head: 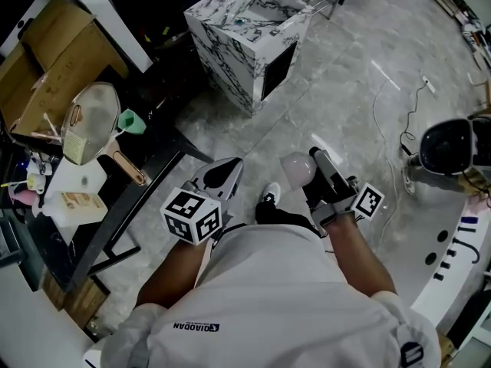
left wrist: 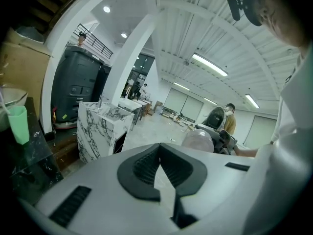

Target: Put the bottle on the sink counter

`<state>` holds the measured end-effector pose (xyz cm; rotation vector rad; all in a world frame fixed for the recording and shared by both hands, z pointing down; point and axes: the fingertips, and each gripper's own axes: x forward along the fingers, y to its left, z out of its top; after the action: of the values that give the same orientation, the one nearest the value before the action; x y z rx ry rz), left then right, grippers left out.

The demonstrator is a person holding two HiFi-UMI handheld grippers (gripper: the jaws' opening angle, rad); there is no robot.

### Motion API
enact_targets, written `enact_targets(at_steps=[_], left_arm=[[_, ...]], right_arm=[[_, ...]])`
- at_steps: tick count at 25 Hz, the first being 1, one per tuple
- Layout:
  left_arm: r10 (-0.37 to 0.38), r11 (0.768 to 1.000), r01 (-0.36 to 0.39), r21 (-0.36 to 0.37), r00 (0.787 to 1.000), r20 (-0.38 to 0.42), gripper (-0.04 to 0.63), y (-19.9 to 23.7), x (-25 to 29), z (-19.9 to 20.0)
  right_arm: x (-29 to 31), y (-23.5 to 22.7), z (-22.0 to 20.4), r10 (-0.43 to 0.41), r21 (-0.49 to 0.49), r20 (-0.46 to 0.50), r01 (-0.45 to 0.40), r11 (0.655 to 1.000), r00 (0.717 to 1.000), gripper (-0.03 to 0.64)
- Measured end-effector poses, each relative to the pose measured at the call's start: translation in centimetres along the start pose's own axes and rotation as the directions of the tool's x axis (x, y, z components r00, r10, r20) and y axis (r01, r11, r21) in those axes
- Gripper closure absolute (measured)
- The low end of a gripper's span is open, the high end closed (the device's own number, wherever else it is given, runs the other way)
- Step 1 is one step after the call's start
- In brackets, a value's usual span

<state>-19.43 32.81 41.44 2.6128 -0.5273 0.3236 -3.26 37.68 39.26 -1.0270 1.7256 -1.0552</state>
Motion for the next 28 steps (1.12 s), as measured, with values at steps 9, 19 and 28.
enact_targets(at_steps=[9,19,28], left_arm=[[0.017,1.0,-0.016,0.021,1.0,-0.009,0.581,0.9,4.9,3.0],[0.027,0.999,-0.026,0.025,1.0,-0.017,0.581,1.2,10.6,5.5],[0.035,0.998,-0.034,0.045,0.999,-0.025,0.58,1.7,13.9,6.8]], right_arm=[[1.8,-2.1,5.7,0.03,0.013,0.035,-0.03,0.999,0.999,0.457],[2.9,-4.7,10.9,0.018,0.032,0.034,-0.019,0.999,0.999,0.457],[3.6,-6.4,14.4,0.035,0.029,0.048,-0.036,0.999,0.998,0.457]])
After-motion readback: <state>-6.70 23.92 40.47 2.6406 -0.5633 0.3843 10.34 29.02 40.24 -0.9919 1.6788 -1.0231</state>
